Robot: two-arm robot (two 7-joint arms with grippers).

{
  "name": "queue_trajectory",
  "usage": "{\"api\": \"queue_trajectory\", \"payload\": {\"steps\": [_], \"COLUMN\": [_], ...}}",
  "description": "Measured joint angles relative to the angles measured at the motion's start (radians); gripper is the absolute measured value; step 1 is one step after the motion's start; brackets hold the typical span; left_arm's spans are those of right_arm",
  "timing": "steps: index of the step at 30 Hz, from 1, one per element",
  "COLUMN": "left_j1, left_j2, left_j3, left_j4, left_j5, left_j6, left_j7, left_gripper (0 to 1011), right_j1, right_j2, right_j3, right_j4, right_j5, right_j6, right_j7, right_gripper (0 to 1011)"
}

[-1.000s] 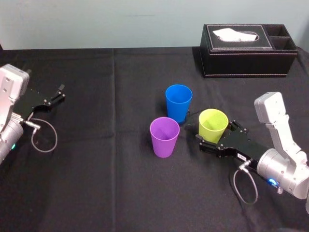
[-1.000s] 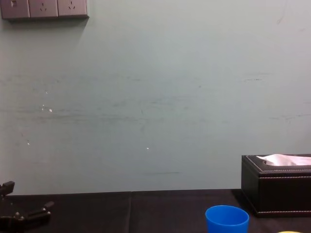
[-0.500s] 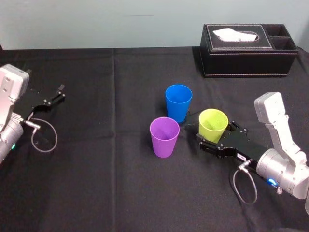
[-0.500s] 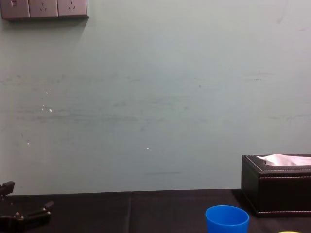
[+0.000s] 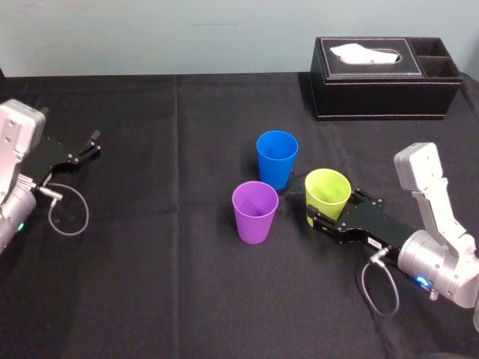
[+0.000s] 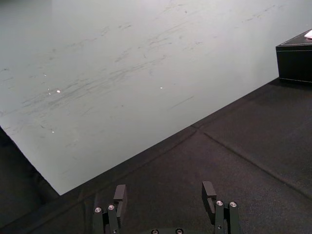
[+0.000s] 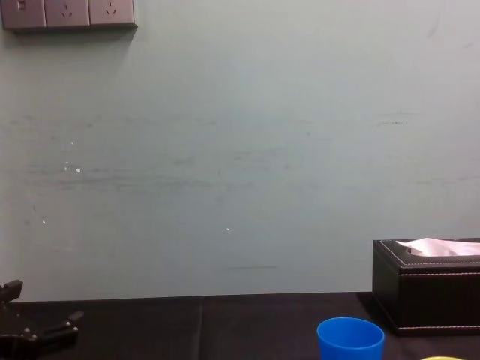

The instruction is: Stack the three plastic cups sequentially using one hand.

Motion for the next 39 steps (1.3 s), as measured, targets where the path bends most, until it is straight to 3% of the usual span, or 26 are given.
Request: {"api": "queue_trajectory", "payload": {"steps": [10,22,39], "left_j1": [0.0,0.0,0.0], "left_j2": [0.0,0.0,0.0], "left_j3": [0.0,0.0,0.0], "left_j4": [0.0,0.0,0.0], "left_j5": [0.0,0.0,0.0], "left_j6": [0.0,0.0,0.0], "left_j7": [0.0,0.0,0.0], "left_gripper": [1010,1010,1010], "right_j1": [-0.002,0.051,0.2], "right_j2": [-0.008,0.0,0.012], "right_j3": [0.024,0.048,-0.01], "right_j4": [-0.029,-0.121,-0.167], "right_j5": [0.019,0.093,0.126], "right_j6": [0.025,0.185,0.285], "right_j7": [0.001,-0.012,-0.019], "right_gripper": [721,721,721]}}
